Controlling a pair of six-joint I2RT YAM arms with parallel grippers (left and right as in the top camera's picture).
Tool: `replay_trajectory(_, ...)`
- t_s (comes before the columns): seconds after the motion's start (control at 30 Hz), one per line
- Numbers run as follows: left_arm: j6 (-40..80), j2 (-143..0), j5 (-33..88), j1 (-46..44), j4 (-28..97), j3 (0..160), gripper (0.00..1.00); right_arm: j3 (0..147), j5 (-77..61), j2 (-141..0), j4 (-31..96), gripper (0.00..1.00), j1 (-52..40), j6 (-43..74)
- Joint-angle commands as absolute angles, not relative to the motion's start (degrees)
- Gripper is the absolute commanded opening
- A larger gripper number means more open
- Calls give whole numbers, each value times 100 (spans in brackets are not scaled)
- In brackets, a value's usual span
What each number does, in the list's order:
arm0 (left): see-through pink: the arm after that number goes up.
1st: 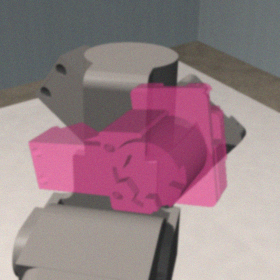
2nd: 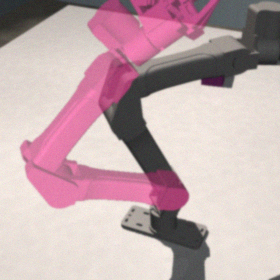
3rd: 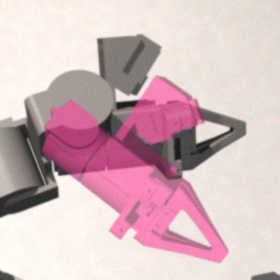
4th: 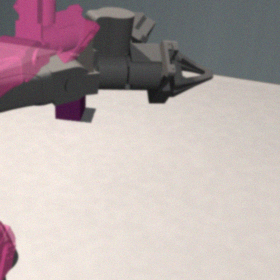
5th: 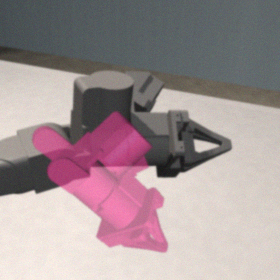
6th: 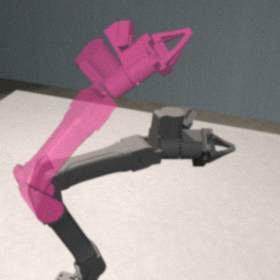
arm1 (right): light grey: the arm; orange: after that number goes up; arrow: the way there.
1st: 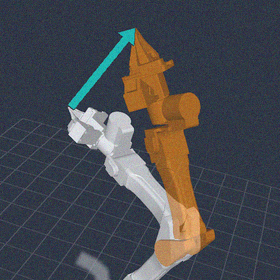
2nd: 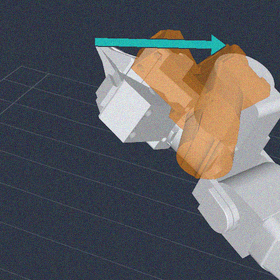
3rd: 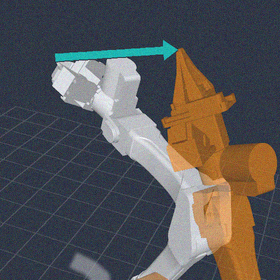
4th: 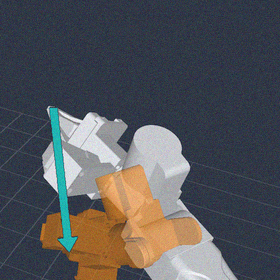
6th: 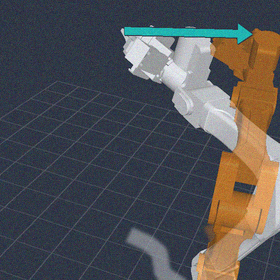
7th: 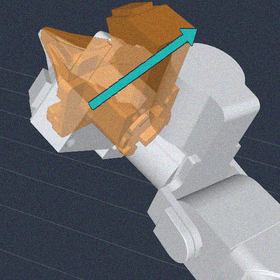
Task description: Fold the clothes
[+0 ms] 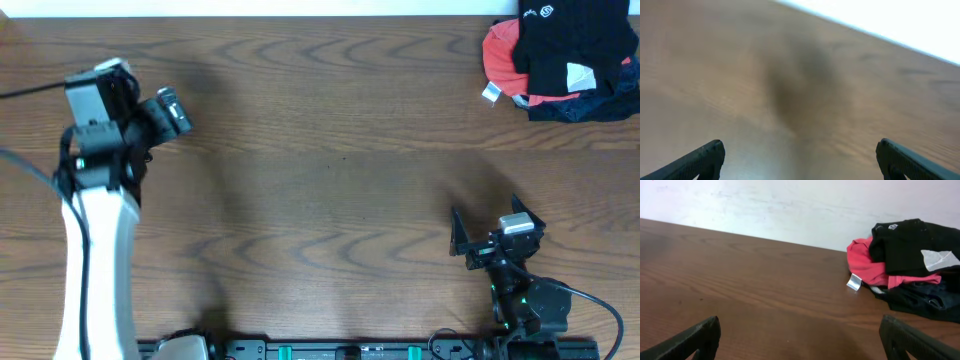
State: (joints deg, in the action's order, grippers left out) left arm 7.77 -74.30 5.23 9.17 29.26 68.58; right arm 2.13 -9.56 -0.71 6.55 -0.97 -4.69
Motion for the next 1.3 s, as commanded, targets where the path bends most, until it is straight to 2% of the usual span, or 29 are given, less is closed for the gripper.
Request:
replay_trajectory(0.0,60,-6766,565,666,2915,6823,98,172,-945,-27,644,99,-104,-541)
replay_trajectory(0.17,-167,-5660,768,506,2276,6093,98,172,-945,-27,644,99,-104,-541)
replay_trajectory(0.47,-340,-3704,1164,506,-78,3159,98,172,-945,-27,644,99,-104,-541)
replay_trajectory(0.6,-340,-2934,1229,506,-735,2123,98,172,-943,-27,644,99,-104,-541)
replay_trajectory(0.97,-340,-1232,1247,506,-906,639,98,172,-945,-27,644,99,-104,-541)
replay_trajectory(1.27,-340,-604,1247,506,-996,172,98,172,-945,-27,644,99,-104,-541)
